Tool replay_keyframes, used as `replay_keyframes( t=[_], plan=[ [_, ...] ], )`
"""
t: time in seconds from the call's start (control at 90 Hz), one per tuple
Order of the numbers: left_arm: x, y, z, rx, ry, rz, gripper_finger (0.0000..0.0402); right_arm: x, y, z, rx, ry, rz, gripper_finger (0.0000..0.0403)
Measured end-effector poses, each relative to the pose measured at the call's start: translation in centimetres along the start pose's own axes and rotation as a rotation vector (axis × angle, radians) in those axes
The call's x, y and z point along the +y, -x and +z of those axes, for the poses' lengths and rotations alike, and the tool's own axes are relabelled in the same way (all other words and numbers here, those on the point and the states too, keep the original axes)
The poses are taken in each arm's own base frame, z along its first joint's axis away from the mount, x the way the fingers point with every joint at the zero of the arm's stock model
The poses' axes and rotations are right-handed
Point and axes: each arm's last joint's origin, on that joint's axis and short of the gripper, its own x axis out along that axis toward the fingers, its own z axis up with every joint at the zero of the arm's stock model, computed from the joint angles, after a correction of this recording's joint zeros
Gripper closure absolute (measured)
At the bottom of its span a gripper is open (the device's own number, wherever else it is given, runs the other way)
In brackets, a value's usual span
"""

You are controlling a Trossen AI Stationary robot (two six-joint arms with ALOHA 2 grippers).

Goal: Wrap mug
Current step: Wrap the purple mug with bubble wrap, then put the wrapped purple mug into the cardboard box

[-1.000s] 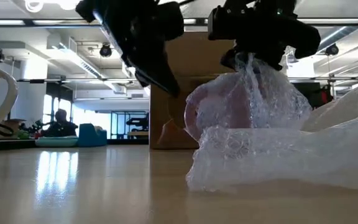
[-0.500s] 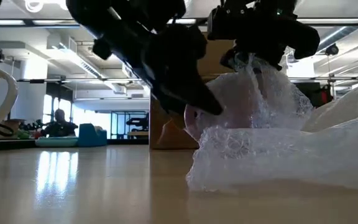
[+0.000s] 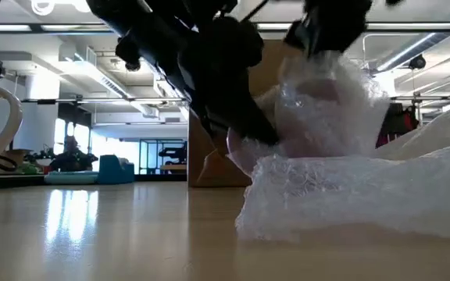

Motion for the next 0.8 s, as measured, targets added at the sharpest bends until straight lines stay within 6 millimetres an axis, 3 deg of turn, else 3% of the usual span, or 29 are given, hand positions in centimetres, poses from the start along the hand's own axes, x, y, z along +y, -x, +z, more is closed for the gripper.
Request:
replay_keyframes(
  t=[0.2, 0.367, 0.544, 0.8],
  plan=[
    [-1.7, 3.7, 3.0, -0.086, 0.004, -0.034, 0.0385, 0.7, 6.1, -3.0, -0.107, -0.105, 0.034, 0.0403],
    [-2.8, 7.9, 5.4, -0.108, -0.02, -0.057, 0.0386, 1.7, 8.0, -6.4, -0.195, -0.196, -0.036, 0.0403],
    [-3.3, 12.7, 8.3, -0.148, -0.076, -0.038, 0.0386, 2.4, 7.7, -9.0, -0.251, -0.262, -0.133, 0.0403],
    [-3.0, 19.4, 13.9, -0.268, -0.222, 0.197, 0.0386, 3.9, 2.9, -9.0, -0.357, -0.301, -0.117, 0.0403]
  ],
)
